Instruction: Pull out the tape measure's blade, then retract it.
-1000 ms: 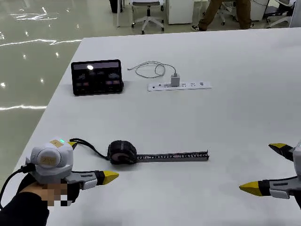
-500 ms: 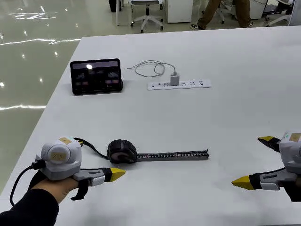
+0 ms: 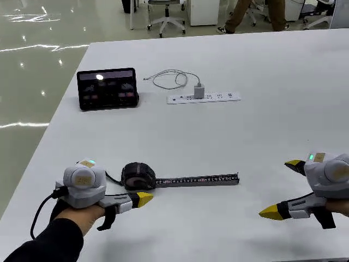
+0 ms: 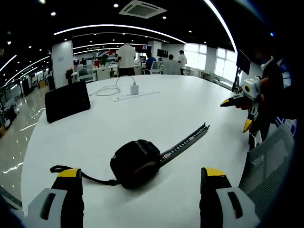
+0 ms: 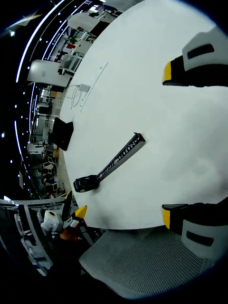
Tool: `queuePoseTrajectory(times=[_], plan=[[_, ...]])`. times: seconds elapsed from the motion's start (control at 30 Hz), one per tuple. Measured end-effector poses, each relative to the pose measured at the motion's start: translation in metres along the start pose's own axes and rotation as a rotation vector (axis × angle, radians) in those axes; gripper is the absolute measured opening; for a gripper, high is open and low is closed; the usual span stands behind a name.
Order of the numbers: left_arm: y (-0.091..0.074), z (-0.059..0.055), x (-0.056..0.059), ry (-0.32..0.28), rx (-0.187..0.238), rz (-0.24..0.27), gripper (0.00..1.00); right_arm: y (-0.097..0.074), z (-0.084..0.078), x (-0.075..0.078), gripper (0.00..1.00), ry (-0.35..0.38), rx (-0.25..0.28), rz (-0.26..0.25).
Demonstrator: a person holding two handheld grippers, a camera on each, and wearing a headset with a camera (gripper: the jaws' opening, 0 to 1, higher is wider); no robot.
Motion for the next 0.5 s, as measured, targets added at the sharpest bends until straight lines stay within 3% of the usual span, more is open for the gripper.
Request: queuePoseTrajectory(times=[0.2,0.37,0.5], plan=[[0.011,0.001,0.006,0.001,0.006,0.001,1.00,0.012,0.008,0.001,0.99,-0.031,-0.017,0.033],[0.018,0.001,0.004,-0.030,0.032,0.043,1.00,0.021,0.011,0.004,0.99,-0.055,-0.034,0.057],[0.024,-0.002,0.006,-0.020,0.020,0.044,1.00,0.029,0.010,0.008,0.98,-0.069,-0.050,0.076]])
Point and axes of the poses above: the centre of the closed fingertips' face, and the gripper's own axes: y roughly forward along the fingers, x roughly to its right, z roughly out of its top, the point moved 6 cm from there along -y, roughly backward along the fingers, and after that the axes turned 11 degrees about x, right-handed, at the moved point
